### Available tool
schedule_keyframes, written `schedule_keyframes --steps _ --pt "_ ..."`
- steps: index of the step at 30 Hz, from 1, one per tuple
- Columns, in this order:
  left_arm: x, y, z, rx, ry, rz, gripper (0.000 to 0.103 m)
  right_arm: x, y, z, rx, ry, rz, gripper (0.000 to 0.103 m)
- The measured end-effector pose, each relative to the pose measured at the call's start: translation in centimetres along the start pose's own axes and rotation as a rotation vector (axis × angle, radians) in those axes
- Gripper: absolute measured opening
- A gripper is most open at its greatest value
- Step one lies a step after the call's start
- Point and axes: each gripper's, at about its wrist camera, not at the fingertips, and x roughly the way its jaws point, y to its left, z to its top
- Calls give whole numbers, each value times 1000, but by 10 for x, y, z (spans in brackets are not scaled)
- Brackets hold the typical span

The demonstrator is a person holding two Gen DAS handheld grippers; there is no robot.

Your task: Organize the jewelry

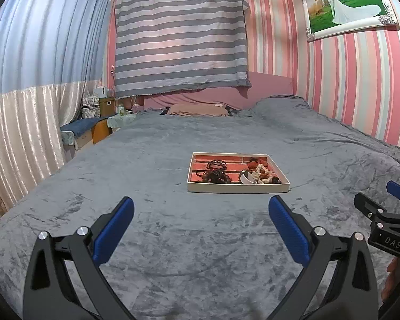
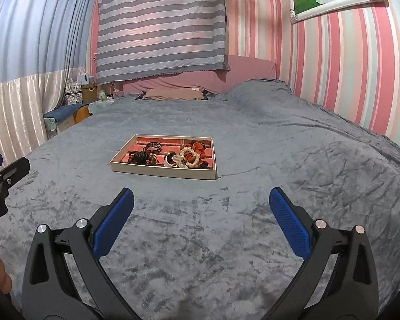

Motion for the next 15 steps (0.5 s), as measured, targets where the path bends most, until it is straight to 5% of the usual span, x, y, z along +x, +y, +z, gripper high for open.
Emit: schedule_keyframes --steps 15 --pt "1 0 1 8 -11 12 99 -8 -3 2 12 -36 -10 99"
